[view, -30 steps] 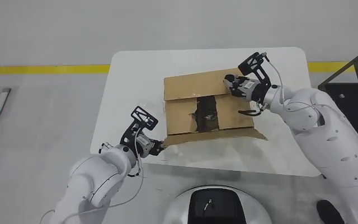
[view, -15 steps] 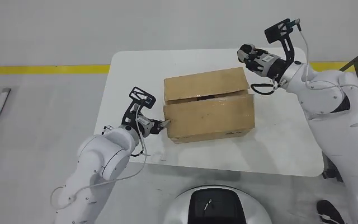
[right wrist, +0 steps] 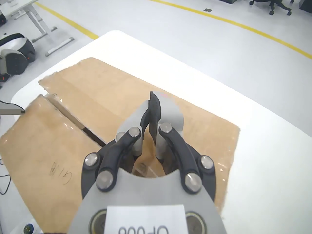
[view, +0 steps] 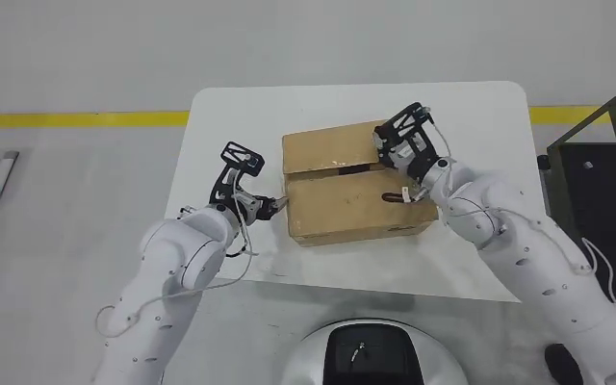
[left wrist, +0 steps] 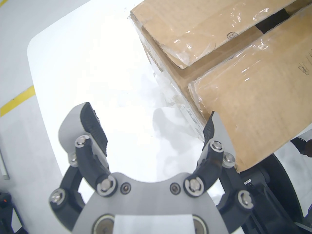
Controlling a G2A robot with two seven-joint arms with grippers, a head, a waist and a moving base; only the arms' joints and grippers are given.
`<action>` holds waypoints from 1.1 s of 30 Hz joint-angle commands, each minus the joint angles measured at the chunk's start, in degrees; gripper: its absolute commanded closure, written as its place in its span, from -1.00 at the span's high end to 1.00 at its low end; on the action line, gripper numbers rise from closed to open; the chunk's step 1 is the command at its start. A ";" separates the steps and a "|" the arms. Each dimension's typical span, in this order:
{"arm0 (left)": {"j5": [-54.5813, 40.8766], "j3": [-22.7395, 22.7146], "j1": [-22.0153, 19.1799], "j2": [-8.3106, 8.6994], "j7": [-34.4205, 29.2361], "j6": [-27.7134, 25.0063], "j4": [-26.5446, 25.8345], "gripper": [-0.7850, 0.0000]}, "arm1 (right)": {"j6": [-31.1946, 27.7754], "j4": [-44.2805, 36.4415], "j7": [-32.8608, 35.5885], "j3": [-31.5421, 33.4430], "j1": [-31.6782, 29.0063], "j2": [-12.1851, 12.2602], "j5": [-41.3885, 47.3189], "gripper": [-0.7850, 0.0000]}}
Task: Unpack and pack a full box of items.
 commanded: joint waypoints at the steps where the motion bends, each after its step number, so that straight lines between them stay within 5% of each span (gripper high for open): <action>1: -0.02 -1.09 0.71 0.17 -0.79 -0.30 -1.05 1.00 | 0.73 0.26 -0.30 -0.70 0.06 -0.28 -0.33 -1.00; 11: 4.92 -11.54 13.52 2.09 -4.19 -1.40 -10.28 1.00 | 1.19 0.96 0.78 -1.30 0.62 -1.14 -0.81 -1.00; 20: 4.84 -11.50 13.66 2.07 -3.79 -1.45 -10.15 1.00 | 1.15 1.22 1.96 -1.56 0.40 -1.70 -2.14 -1.00; 33: 9.91 -4.57 9.36 0.85 5.52 -5.45 0.87 0.89 | 0.90 1.24 2.43 -0.44 -0.38 -2.21 -3.37 -1.00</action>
